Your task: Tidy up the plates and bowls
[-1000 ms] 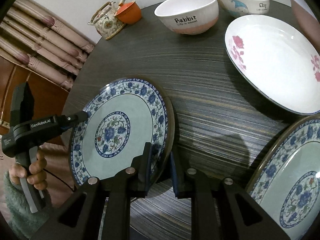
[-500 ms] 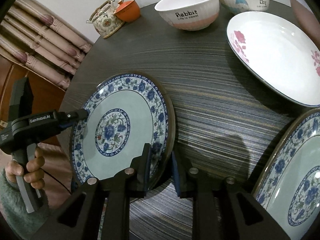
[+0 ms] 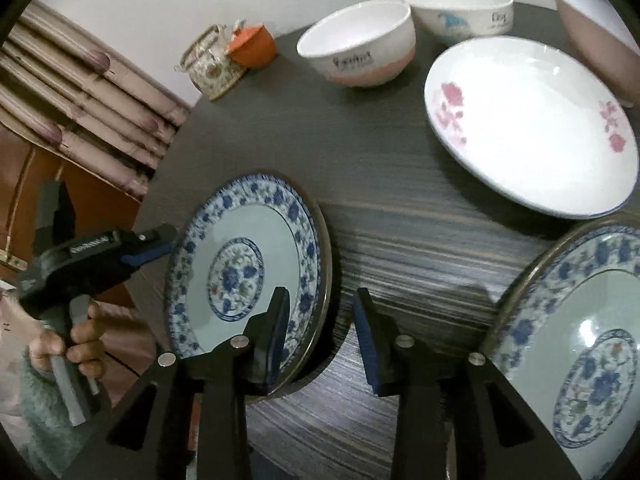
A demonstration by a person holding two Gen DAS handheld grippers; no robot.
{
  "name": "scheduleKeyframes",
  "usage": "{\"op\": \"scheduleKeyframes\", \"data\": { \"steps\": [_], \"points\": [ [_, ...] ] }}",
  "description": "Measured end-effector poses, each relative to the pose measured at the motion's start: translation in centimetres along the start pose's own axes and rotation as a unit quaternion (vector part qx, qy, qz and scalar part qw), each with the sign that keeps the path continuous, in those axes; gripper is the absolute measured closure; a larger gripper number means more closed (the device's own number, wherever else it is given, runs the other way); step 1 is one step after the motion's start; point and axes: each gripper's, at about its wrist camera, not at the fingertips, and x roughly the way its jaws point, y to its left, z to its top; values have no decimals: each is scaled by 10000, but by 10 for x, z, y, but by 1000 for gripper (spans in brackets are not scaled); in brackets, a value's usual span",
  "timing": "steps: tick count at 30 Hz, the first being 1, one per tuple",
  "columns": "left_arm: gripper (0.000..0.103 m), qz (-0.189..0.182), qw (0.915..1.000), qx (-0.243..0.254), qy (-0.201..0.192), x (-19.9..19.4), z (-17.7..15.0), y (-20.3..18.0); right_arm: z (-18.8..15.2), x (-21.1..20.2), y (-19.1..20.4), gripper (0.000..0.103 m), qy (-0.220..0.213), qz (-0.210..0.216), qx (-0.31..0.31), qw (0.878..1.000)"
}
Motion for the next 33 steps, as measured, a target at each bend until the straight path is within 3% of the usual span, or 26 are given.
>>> {"op": "scheduleKeyframes", "data": {
  "steps": [9, 20, 27, 33],
  "points": [
    [67, 149, 9998, -15, -159, -6, -1, 0, -2, -73, -15, 69, -664, 56, 121, 9977],
    [67, 347, 9983, 423, -222, -12, -12, -27, -30, -156, -65, 68, -1092, -434, 523, 9917],
    [62, 58, 9928, 1174, -242, -34, -41, -82, -52, -179, -100, 68, -950, -897, 542, 9900],
    [58, -460, 9848, 1674, 46, -38, -77, -135, -66, -188, -125, 68, -901, -1092, 573, 9883]
  ]
}}
